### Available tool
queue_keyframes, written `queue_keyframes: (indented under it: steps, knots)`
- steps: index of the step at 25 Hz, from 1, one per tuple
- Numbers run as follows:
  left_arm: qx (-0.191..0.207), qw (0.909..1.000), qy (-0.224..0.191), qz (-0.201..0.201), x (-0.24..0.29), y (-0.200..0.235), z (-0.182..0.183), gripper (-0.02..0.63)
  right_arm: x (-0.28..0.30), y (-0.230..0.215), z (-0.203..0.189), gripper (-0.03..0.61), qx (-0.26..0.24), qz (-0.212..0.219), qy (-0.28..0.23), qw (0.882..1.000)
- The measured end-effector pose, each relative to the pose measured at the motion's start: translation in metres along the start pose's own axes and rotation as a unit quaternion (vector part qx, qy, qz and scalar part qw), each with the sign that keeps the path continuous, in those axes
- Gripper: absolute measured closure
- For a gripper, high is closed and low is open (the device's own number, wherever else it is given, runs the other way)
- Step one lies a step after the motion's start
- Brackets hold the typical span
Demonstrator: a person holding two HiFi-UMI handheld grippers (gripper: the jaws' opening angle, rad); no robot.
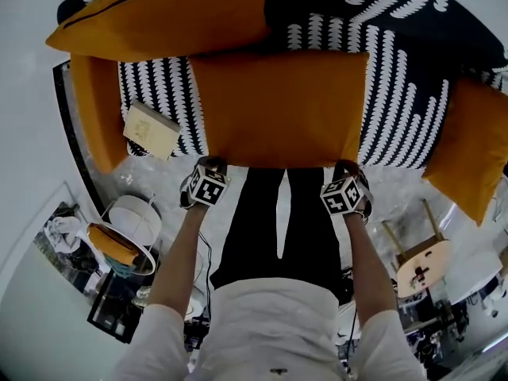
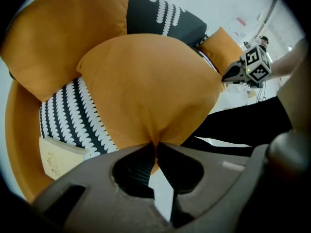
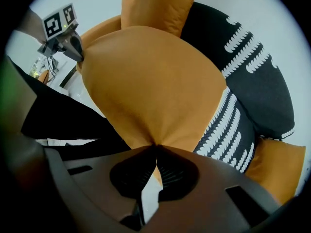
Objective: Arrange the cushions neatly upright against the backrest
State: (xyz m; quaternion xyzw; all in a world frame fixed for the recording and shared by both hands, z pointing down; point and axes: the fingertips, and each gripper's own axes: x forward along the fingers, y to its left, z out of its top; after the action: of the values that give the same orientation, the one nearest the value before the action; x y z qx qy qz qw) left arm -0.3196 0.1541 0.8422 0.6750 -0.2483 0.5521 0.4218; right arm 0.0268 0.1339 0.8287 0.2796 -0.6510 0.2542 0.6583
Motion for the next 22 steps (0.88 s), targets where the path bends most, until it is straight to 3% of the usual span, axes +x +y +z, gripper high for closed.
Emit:
queue_keyframes:
  steps: [9, 15, 22]
  knots:
    - [-0.014, 0.9963, -0.085, 0.004, -0.062, 0.002, 0.029, 0.589, -0.064, -0.021, 0.018, 0.568, 0.066, -0.046, -0.060, 0.995]
    - [-0.020, 0.9897, -0.141, 0.004, -0.122, -0.009, 0.060, 0.591, -0.123, -0.046, 0.026, 0.568, 0.115, -0.084, -0.100, 0.985]
    - [-0.021, 0.9809, -0.193, -0.003, -0.172, -0.044, 0.096, 0.592, -0.167, -0.083, 0.011, 0.569, 0.118, -0.111, -0.118, 0.980]
